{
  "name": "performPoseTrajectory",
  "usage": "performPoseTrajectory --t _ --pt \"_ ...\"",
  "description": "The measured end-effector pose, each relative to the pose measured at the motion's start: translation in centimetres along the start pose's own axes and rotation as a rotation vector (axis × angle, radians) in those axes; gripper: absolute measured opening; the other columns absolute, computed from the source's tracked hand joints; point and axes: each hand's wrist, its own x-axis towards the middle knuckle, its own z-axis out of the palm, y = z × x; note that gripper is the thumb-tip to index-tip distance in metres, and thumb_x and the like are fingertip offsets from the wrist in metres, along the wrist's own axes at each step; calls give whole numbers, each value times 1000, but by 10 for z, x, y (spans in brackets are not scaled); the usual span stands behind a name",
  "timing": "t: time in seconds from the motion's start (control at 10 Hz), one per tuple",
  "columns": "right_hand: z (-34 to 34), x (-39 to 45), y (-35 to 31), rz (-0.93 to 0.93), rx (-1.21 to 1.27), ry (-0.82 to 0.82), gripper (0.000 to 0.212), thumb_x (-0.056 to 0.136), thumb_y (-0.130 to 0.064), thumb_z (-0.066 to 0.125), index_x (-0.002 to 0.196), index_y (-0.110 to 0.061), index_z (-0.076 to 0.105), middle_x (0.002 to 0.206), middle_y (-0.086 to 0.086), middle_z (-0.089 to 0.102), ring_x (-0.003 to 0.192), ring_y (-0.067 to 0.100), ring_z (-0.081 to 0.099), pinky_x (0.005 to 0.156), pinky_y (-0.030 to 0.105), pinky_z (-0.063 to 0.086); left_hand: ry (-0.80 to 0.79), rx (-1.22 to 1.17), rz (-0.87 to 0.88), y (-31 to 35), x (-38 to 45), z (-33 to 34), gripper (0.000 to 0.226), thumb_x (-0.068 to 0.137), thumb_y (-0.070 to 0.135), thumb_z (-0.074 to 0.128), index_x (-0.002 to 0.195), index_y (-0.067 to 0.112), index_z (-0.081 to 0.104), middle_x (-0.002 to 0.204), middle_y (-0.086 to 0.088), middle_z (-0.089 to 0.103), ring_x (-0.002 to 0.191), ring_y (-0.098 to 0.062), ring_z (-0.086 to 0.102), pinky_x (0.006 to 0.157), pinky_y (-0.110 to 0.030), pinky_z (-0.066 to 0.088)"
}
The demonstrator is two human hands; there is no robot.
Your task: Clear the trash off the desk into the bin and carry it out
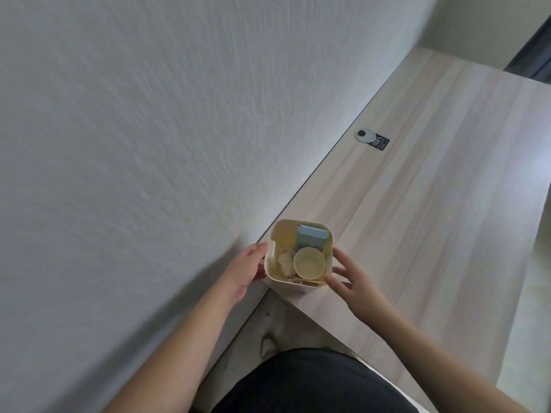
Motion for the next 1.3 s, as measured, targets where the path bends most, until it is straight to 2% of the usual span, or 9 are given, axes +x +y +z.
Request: performPoseTrajectory --t 0.1,0.2,0.3,0.4,0.5,0.6,0.8,1.0,1.3 --pt "3 3 1 50 96 31 41 97 -37 46 138 -38 40 128 -24 53 110 -7 55 93 22 46 40 -35 4 -6 1 -7 37 95 45 44 109 20 68 108 -11 71 95 -29 67 80 -39 55" --pt "6 6 5 135 229 84 38 98 -43 39 135 -34 44 132 -14 53 117 3 53 102 30 43 153 -99 -24 -24 -8 -10 28 96 36 46 112 19 62 111 -11 67 96 -23 66 72 -34 51" --pt "9 10 4 228 364 117 49 95 -52 36 139 -32 42 138 -9 49 125 12 48 110 39 36 180 -52 -63 -48 -23 -4 24 99 31 45 117 22 58 115 -3 66 102 -13 62 84 -35 51" --pt "16 12 -4 288 499 105 48 95 -55 30 136 -33 42 137 -8 46 128 16 44 112 43 34 138 -284 -185 -61 -33 6 30 99 38 43 115 19 61 116 -2 65 107 -18 60 83 -35 49" --pt "24 13 -13 288 581 97 45 94 -58 27 130 -38 46 135 -8 49 127 15 45 108 41 37 85 -475 -209 -63 -29 9 42 98 43 42 120 13 62 118 -8 68 113 -26 60 91 -38 50" --pt "27 14 -17 300 656 87 54 92 -60 26 136 -34 43 132 -8 50 124 17 46 101 40 42 73 -570 -166 -53 -22 3 48 98 43 43 125 8 61 121 -14 67 113 -27 61 96 -39 49" --pt "42 22 -25 303 733 83 59 93 -59 27 144 -31 32 139 0 44 126 23 45 108 44 38 110 -746 -138 -37 -19 -19 42 99 26 41 128 -1 54 131 -22 59 121 -30 56 107 -42 41" --pt "58 36 -34 289 711 63 60 93 -61 25 147 -35 25 151 -2 33 135 24 38 113 45 32 90 -823 -44 -30 -28 -15 40 101 23 35 131 3 54 123 -15 65 118 -25 57 101 -37 44" --pt "52 49 -45 281 796 -9 63 89 -66 30 146 -38 26 146 0 36 135 26 39 112 43 33 15 -894 14 -16 -20 -17 41 102 25 33 134 9 52 133 -10 61 124 -21 56 96 -34 47"
